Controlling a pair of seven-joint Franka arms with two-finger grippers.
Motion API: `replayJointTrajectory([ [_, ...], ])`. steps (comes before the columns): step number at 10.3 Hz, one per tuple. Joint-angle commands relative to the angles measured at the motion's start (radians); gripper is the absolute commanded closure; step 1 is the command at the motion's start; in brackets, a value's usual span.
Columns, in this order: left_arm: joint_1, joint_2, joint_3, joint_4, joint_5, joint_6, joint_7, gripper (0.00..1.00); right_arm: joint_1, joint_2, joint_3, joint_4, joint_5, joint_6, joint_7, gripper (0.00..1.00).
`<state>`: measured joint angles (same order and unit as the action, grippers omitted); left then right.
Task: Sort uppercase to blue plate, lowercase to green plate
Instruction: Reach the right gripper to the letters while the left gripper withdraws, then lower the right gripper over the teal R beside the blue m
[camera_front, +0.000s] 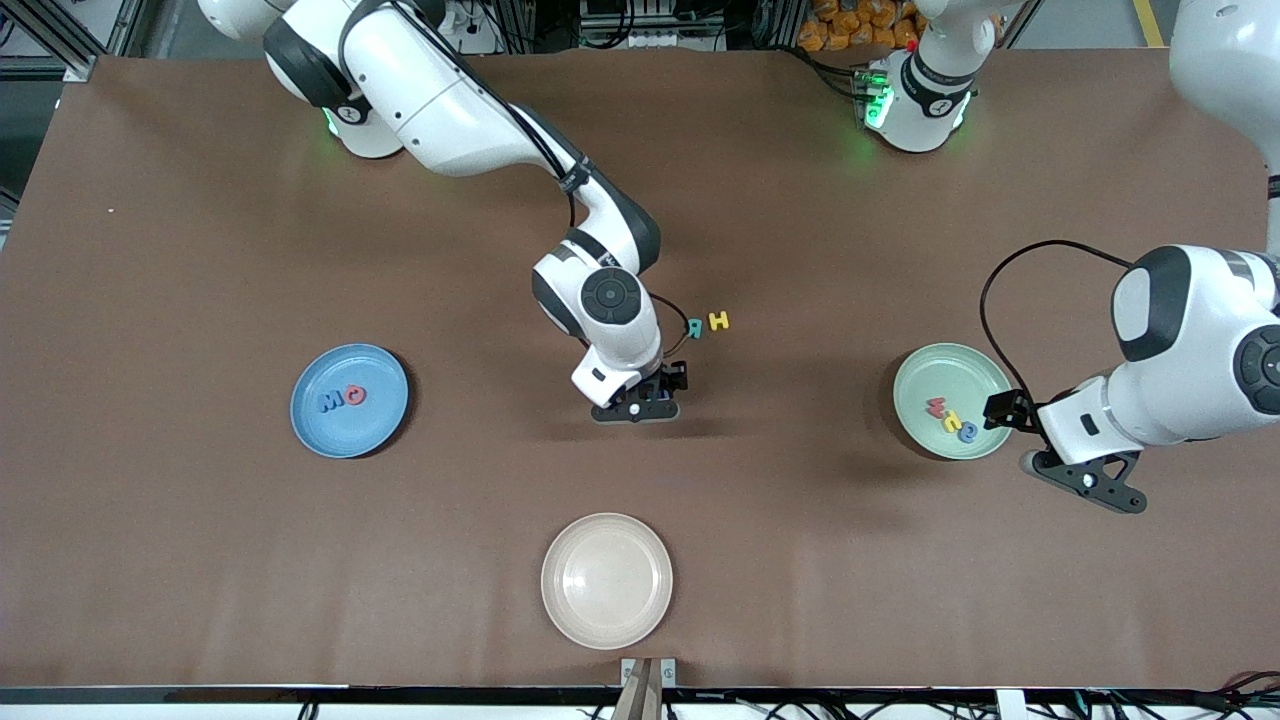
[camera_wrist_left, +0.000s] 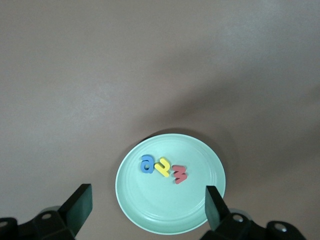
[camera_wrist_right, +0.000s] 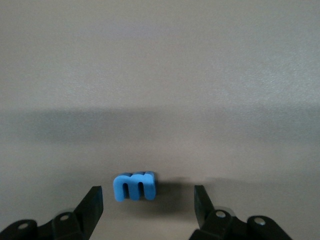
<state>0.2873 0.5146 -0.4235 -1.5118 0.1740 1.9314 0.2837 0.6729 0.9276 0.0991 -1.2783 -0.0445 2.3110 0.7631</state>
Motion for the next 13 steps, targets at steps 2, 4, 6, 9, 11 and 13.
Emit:
replayJointTrajectory([
  [2,-0.005,-0.021,0.017,0.016,-0.059,-0.04,-0.011,0.01,0.027,0.065,-0.009,0.091,-0.012,-0.007,0.058,0.2],
  [4,-0.005,-0.028,0.015,0.016,-0.062,-0.049,-0.018,0.01,0.027,0.071,-0.009,0.092,-0.012,-0.007,0.058,0.21],
  [6,-0.004,-0.031,0.014,0.018,-0.062,-0.058,-0.029,0.01,0.027,0.073,-0.009,0.094,-0.012,-0.007,0.058,0.21],
  [9,0.0,-0.022,0.014,0.038,-0.088,-0.066,-0.034,0.01,0.027,0.071,-0.009,0.094,-0.012,-0.01,0.056,0.22],
  [11,-0.013,-0.022,0.018,0.05,-0.088,-0.066,-0.058,0.01,0.042,0.056,-0.007,0.094,-0.009,-0.031,0.062,0.22],
  [13,-0.014,-0.024,0.017,0.05,-0.082,-0.066,-0.066,0.01,0.069,0.043,0.001,0.092,-0.008,-0.064,0.102,0.22],
])
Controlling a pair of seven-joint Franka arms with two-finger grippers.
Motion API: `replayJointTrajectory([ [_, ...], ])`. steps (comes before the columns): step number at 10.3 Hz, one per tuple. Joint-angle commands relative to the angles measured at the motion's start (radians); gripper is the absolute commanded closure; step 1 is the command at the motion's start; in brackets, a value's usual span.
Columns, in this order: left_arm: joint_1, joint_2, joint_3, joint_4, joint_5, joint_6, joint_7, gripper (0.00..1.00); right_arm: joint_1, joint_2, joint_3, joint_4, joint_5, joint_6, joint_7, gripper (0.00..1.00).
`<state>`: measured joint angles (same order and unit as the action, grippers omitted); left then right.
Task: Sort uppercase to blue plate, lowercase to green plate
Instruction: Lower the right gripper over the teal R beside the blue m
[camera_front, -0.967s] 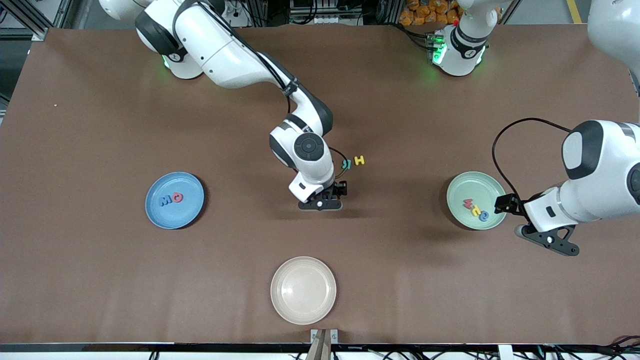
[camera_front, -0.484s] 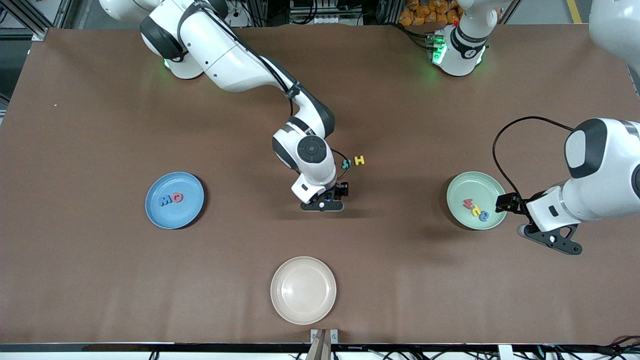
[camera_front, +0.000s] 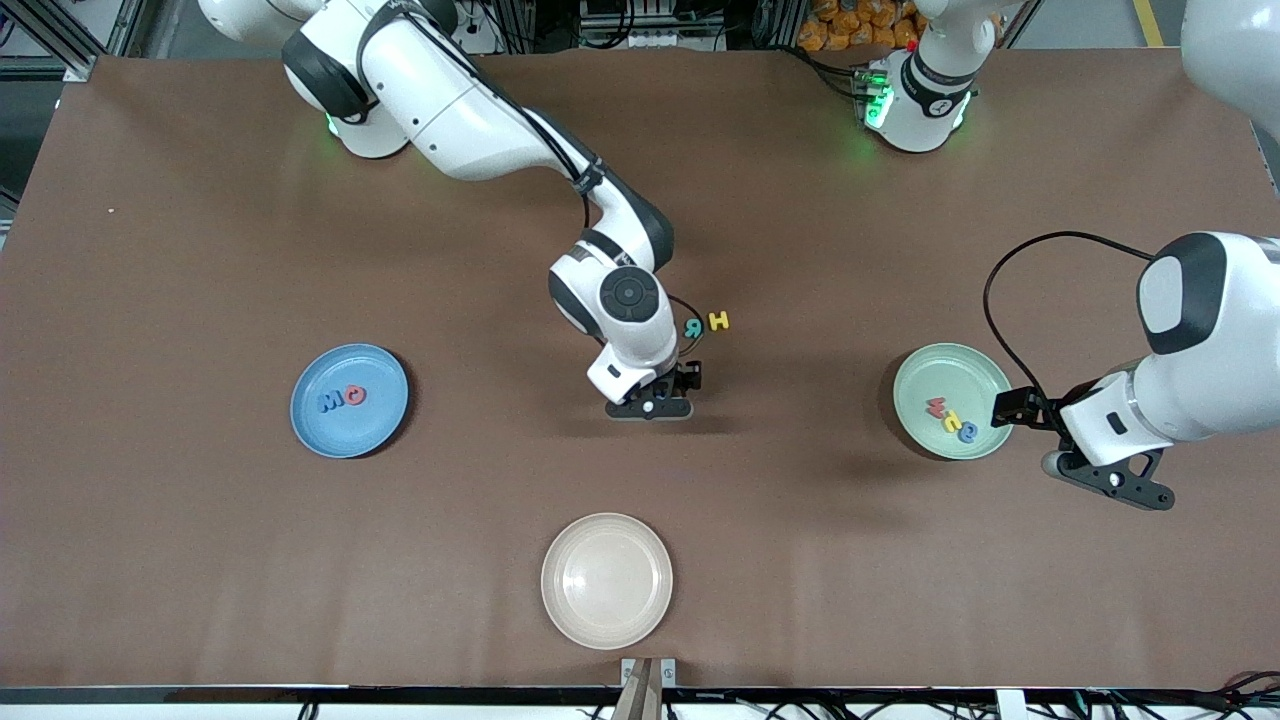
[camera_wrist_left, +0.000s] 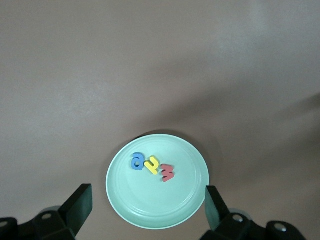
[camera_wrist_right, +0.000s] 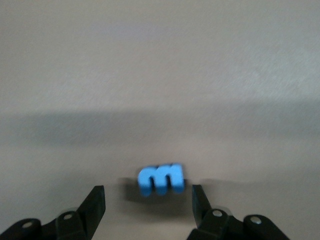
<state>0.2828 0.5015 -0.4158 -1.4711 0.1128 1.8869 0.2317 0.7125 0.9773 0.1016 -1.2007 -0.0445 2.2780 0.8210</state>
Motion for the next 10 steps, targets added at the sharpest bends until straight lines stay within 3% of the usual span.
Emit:
replayJointTrajectory([
  [1,-0.01,-0.012,0.009,0.009,-0.018,-0.022,-0.014,0.01,0.044,-0.006,-0.002,0.006,-0.008,-0.031,0.059,0.22],
  [10,-0.024,-0.015,0.006,0.006,-0.031,-0.083,-0.054,0.02,0.068,-0.064,0.058,-0.111,-0.011,-0.075,0.139,0.27],
])
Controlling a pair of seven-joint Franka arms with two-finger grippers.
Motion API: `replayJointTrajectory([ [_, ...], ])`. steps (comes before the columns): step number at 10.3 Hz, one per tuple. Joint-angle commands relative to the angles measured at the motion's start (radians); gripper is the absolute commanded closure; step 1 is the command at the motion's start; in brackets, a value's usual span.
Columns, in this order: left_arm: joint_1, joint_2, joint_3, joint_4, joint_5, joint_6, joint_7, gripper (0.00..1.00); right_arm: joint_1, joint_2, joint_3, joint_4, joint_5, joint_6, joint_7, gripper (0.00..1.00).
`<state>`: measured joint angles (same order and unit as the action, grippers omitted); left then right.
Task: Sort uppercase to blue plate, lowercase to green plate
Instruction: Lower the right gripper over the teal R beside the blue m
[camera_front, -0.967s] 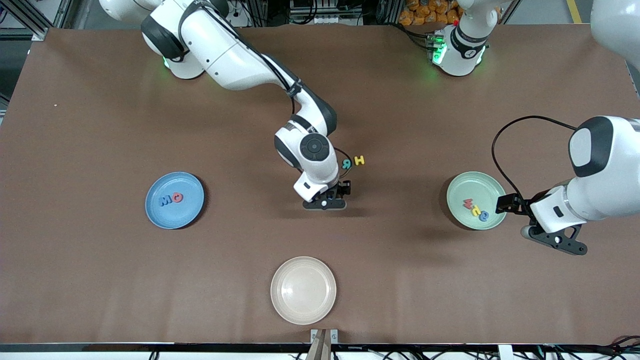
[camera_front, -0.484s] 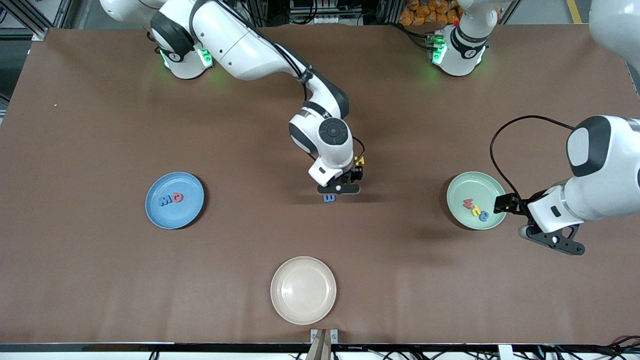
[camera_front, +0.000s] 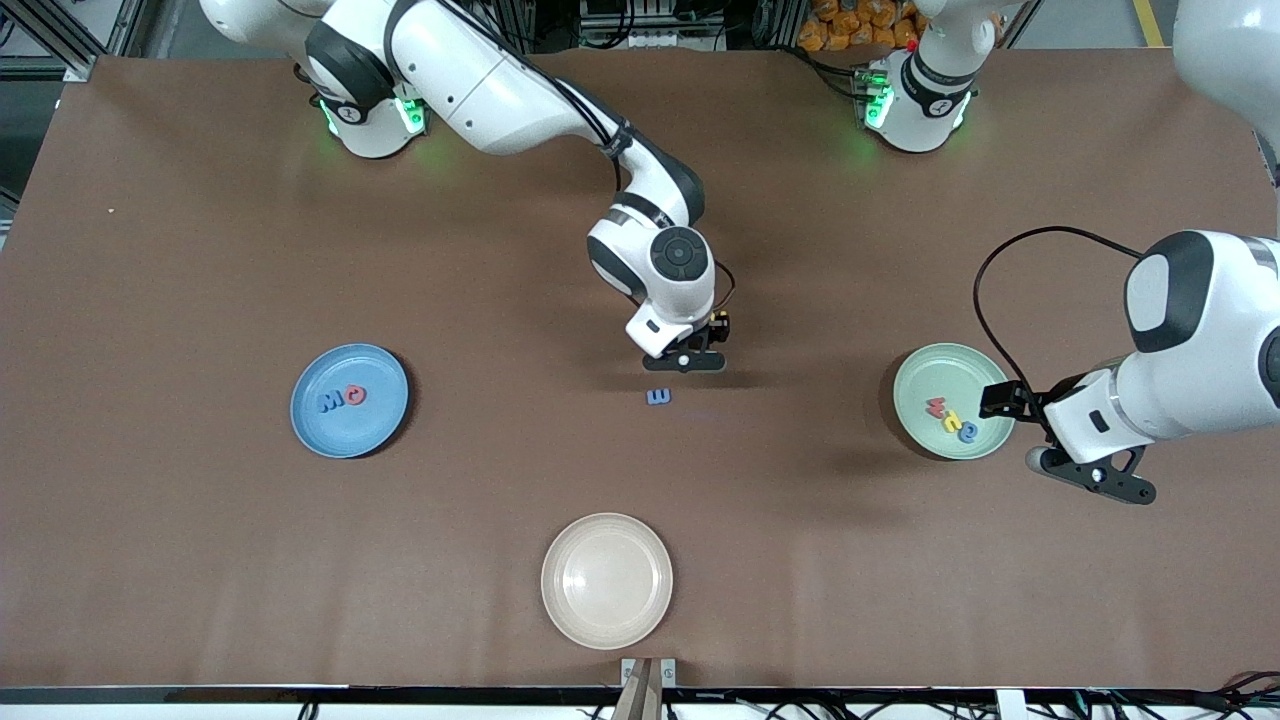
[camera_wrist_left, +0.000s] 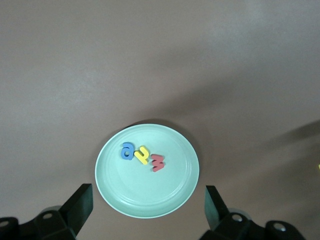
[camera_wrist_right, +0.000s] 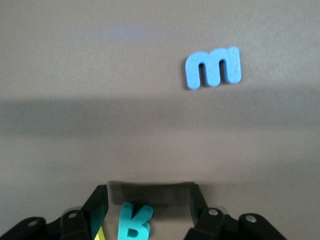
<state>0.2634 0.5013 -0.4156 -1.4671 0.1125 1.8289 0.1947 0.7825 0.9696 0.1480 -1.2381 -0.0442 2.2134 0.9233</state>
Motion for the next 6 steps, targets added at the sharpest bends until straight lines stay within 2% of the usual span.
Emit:
replayJointTrajectory([
  [1,-0.004,-0.015,0.003,0.002,-0.031,-0.033,-0.023,0.02,-0.002,-0.068,0.013,-0.09,-0.009,-0.012,0.04,0.28],
  [6,-0.013,-0.015,-0.002,0.002,-0.03,-0.056,-0.075,0.05,0.004,-0.069,0.031,-0.09,-0.014,-0.009,0.068,0.34],
])
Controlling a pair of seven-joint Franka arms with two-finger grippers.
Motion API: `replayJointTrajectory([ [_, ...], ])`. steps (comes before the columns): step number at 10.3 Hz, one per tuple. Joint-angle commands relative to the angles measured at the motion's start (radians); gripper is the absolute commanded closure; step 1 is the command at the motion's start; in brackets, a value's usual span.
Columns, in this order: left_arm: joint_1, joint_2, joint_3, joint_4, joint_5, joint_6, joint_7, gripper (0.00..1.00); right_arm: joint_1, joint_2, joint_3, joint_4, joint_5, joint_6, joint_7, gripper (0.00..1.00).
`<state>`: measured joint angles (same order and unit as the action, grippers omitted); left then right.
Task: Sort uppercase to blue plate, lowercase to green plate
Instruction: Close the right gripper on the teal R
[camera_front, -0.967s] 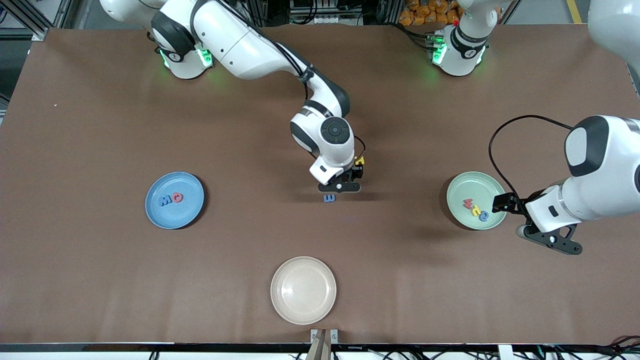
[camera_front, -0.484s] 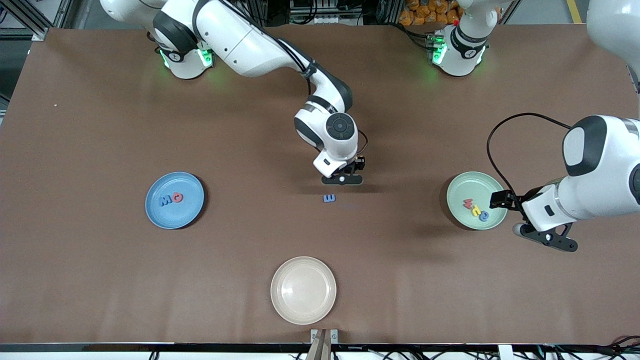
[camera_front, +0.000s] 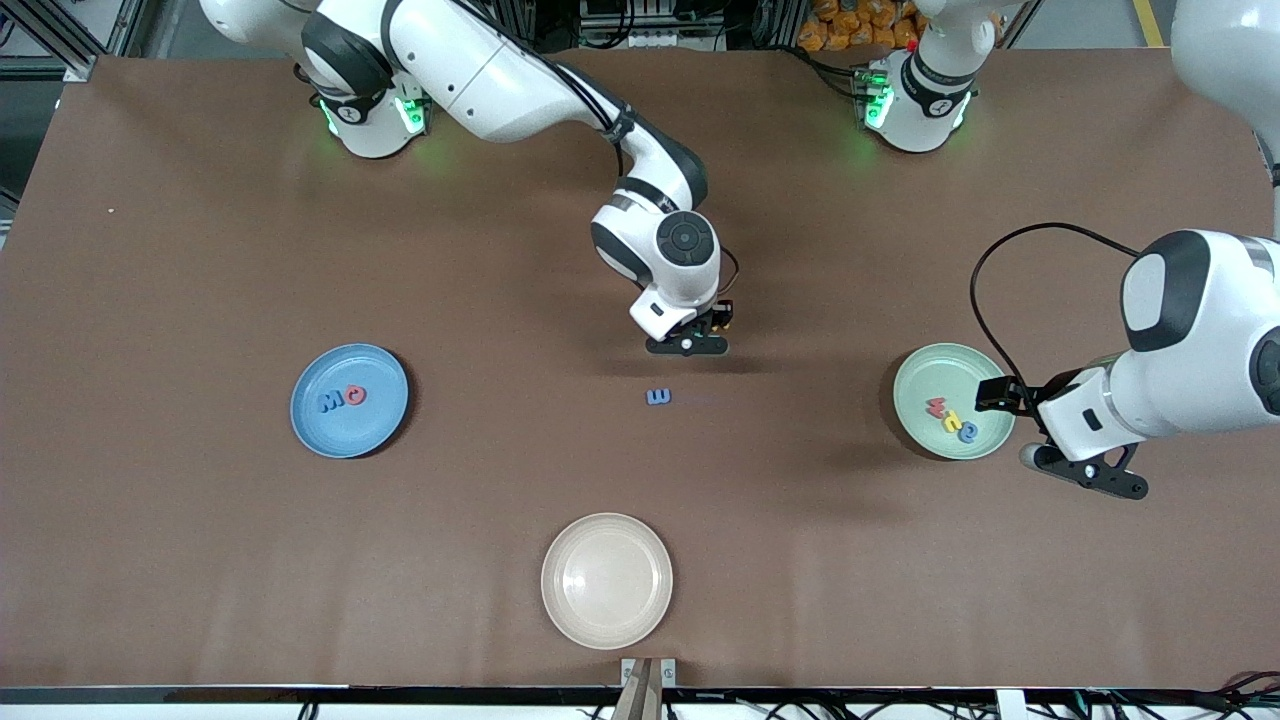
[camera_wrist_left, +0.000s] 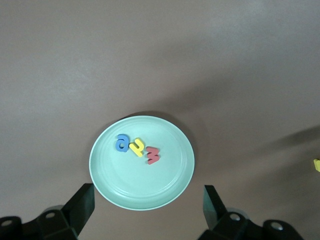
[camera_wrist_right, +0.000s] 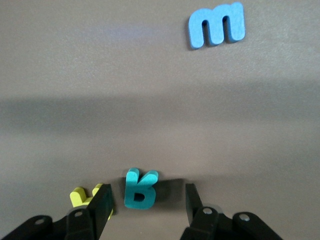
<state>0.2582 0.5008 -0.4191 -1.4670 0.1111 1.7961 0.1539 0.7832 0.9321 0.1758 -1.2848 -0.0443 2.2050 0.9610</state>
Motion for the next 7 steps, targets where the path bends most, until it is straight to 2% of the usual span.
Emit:
replayJointTrajectory([
  [1,-0.014,-0.013,0.002,0.002,-0.027,-0.023,-0.037,0.06,0.005,-0.027,0.004,-0.044,-0.023,0.001,0.03,0.35],
  [4,-0.019,-0.012,0.003,0.004,-0.018,-0.023,-0.036,0.1,0.002,-0.022,0.004,-0.042,-0.029,0.008,0.03,0.37],
  [7,-0.019,-0.01,0.002,0.004,-0.016,-0.023,-0.034,0.14,0.004,-0.009,0.004,-0.039,-0.043,0.01,0.03,0.46],
])
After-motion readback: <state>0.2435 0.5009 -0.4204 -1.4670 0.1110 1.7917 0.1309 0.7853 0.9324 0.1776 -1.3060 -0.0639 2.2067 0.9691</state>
